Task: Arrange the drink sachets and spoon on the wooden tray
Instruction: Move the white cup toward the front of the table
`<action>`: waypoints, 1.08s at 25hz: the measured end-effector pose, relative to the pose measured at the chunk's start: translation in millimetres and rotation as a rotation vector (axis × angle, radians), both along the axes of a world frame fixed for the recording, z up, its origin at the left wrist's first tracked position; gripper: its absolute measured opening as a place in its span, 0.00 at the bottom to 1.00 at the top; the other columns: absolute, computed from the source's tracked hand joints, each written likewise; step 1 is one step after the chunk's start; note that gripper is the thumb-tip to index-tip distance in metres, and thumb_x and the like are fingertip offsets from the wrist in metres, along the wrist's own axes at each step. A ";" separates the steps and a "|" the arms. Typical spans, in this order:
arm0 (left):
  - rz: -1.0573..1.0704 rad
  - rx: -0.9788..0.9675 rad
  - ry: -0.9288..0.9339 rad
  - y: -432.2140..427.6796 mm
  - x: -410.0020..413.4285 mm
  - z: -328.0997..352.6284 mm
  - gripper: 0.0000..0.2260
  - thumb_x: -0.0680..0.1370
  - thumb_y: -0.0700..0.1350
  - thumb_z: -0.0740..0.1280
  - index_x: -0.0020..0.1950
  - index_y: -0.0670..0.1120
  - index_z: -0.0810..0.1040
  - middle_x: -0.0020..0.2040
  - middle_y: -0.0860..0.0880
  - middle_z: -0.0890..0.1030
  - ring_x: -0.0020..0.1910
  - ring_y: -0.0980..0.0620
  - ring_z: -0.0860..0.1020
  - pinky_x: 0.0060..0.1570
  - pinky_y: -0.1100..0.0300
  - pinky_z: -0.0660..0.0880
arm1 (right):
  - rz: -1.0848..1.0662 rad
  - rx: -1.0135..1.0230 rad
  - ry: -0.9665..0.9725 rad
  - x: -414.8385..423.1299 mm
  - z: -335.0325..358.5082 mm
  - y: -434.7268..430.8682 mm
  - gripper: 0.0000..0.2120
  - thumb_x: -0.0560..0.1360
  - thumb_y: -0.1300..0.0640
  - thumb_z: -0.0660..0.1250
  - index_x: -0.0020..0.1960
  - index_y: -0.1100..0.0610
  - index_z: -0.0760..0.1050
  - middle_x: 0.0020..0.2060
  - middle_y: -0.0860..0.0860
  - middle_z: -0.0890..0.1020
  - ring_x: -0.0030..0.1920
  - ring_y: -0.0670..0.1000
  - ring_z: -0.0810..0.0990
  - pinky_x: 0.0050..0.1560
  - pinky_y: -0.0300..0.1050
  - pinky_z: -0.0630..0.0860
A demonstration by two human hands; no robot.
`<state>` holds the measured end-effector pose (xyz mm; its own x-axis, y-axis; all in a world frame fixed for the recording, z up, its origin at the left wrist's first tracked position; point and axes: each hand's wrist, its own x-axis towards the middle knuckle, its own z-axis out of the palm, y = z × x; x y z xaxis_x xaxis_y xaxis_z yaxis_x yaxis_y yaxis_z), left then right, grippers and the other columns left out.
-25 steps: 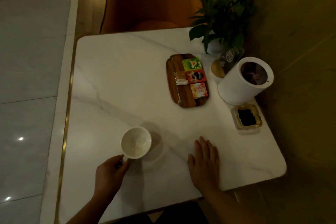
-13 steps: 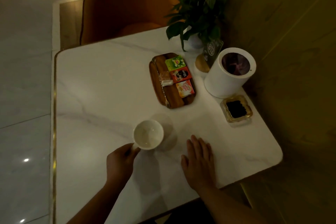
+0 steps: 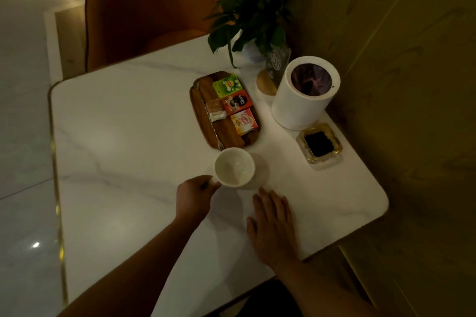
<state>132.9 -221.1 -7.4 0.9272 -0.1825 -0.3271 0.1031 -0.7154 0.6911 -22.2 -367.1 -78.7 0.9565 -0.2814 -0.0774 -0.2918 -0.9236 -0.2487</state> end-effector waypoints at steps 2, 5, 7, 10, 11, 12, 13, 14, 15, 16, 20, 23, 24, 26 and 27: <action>0.018 -0.030 0.027 -8.3 4.8 -2.0 0.15 0.76 0.49 0.73 0.33 0.42 0.80 0.34 0.37 0.81 0.32 0.49 0.74 0.35 0.56 0.68 | -0.001 0.006 0.014 0.0 0.1 0.6 0.27 0.80 0.43 0.53 0.75 0.56 0.65 0.76 0.55 0.65 0.76 0.59 0.62 0.74 0.63 0.59; 0.005 -0.063 0.047 -20.3 10.4 -5.4 0.12 0.76 0.47 0.74 0.35 0.44 0.83 0.34 0.40 0.82 0.35 0.42 0.80 0.37 0.56 0.71 | -0.008 0.022 0.033 1.5 1.1 0.3 0.27 0.80 0.43 0.53 0.75 0.56 0.64 0.76 0.55 0.65 0.76 0.59 0.63 0.73 0.64 0.60; -0.019 -0.068 0.045 -26.6 13.3 -6.5 0.11 0.76 0.46 0.74 0.34 0.46 0.83 0.33 0.42 0.82 0.38 0.41 0.82 0.37 0.56 0.72 | -0.010 0.029 0.044 1.8 1.5 0.1 0.27 0.80 0.43 0.54 0.74 0.55 0.65 0.76 0.55 0.65 0.76 0.59 0.63 0.73 0.64 0.60; -0.038 -0.077 0.051 -33.4 15.1 -7.0 0.08 0.77 0.46 0.73 0.39 0.47 0.86 0.34 0.45 0.84 0.40 0.43 0.83 0.40 0.51 0.77 | -0.014 0.035 0.057 2.8 3.0 0.2 0.27 0.80 0.43 0.53 0.74 0.55 0.65 0.76 0.54 0.65 0.76 0.59 0.62 0.74 0.63 0.59; -0.032 -0.076 0.055 -35.1 15.3 -7.5 0.06 0.77 0.46 0.73 0.41 0.47 0.87 0.36 0.46 0.85 0.40 0.44 0.83 0.42 0.50 0.79 | -0.016 0.035 0.063 3.3 3.8 0.4 0.27 0.80 0.43 0.53 0.74 0.54 0.65 0.77 0.54 0.65 0.76 0.58 0.62 0.74 0.63 0.58; -0.020 -0.075 0.058 -36.6 15.6 -8.0 0.06 0.77 0.45 0.73 0.42 0.48 0.87 0.37 0.47 0.85 0.41 0.46 0.83 0.43 0.50 0.79 | -0.016 0.033 0.068 3.4 4.6 0.4 0.27 0.80 0.43 0.52 0.75 0.54 0.65 0.77 0.54 0.65 0.77 0.58 0.61 0.74 0.63 0.58; -0.009 -0.076 0.059 -38.0 16.4 -8.7 0.05 0.77 0.45 0.73 0.43 0.49 0.87 0.37 0.48 0.86 0.41 0.48 0.82 0.43 0.52 0.78 | -0.015 0.032 0.073 3.8 5.3 0.2 0.27 0.80 0.43 0.52 0.74 0.54 0.65 0.77 0.54 0.65 0.77 0.58 0.61 0.74 0.63 0.58; -0.004 -0.078 0.058 -39.4 17.1 -9.1 0.04 0.77 0.45 0.73 0.45 0.49 0.88 0.38 0.50 0.86 0.41 0.50 0.82 0.44 0.54 0.78 | -0.015 0.033 0.076 3.8 6.3 0.0 0.27 0.80 0.43 0.52 0.74 0.54 0.65 0.77 0.54 0.65 0.77 0.58 0.61 0.74 0.63 0.58; -0.004 -0.081 0.055 -40.6 18.0 -9.4 0.04 0.77 0.45 0.73 0.46 0.49 0.88 0.39 0.50 0.86 0.42 0.51 0.82 0.44 0.55 0.78 | -0.014 0.034 0.078 4.1 7.3 -0.4 0.26 0.80 0.43 0.52 0.74 0.54 0.66 0.77 0.54 0.65 0.76 0.58 0.62 0.73 0.63 0.58; -0.004 -0.084 0.052 -41.5 19.1 -9.9 0.04 0.77 0.45 0.73 0.48 0.49 0.88 0.41 0.50 0.87 0.42 0.51 0.82 0.45 0.56 0.78 | -0.014 0.031 0.078 4.3 8.2 -0.7 0.26 0.80 0.43 0.53 0.74 0.54 0.66 0.76 0.54 0.65 0.76 0.58 0.63 0.73 0.62 0.58; -0.003 -0.071 0.051 -41.9 21.6 -12.2 0.08 0.77 0.45 0.73 0.55 0.49 0.88 0.48 0.49 0.88 0.46 0.50 0.83 0.50 0.55 0.79 | -0.015 0.027 0.085 3.7 9.9 -0.6 0.26 0.80 0.43 0.53 0.74 0.54 0.67 0.76 0.54 0.66 0.76 0.58 0.63 0.73 0.62 0.58; 0.022 -0.088 0.031 -41.5 20.8 -13.5 0.09 0.77 0.44 0.74 0.57 0.48 0.87 0.49 0.48 0.88 0.46 0.52 0.82 0.49 0.56 0.77 | -0.012 0.038 0.095 3.6 9.5 -0.8 0.26 0.80 0.42 0.53 0.74 0.54 0.66 0.77 0.54 0.65 0.77 0.58 0.62 0.73 0.62 0.59; 0.023 -0.091 0.021 -41.5 20.5 -13.8 0.09 0.77 0.44 0.74 0.56 0.49 0.87 0.49 0.48 0.88 0.46 0.52 0.82 0.49 0.56 0.78 | -0.010 0.039 0.096 3.7 8.9 -0.6 0.26 0.80 0.42 0.52 0.74 0.54 0.65 0.77 0.54 0.64 0.77 0.58 0.61 0.73 0.62 0.59; 0.014 -0.095 0.011 -41.5 20.2 -13.8 0.09 0.77 0.44 0.73 0.56 0.49 0.87 0.49 0.48 0.88 0.45 0.53 0.82 0.49 0.55 0.80 | -0.010 0.042 0.102 3.6 7.4 -0.4 0.26 0.81 0.42 0.52 0.75 0.54 0.65 0.77 0.54 0.64 0.77 0.58 0.62 0.74 0.62 0.59; 0.019 -0.098 0.015 -42.0 20.2 -13.4 0.09 0.77 0.44 0.73 0.56 0.49 0.87 0.49 0.48 0.88 0.45 0.52 0.82 0.50 0.54 0.80 | -0.009 0.039 0.108 3.6 7.3 -0.8 0.26 0.80 0.42 0.53 0.75 0.53 0.65 0.77 0.54 0.64 0.77 0.58 0.62 0.74 0.62 0.58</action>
<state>153.1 -263.1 -20.9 0.9258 -0.1968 -0.3227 0.1268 -0.6425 0.7557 -18.5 -367.9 -71.4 0.9395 -0.2841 -0.1912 -0.3267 -0.9111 -0.2513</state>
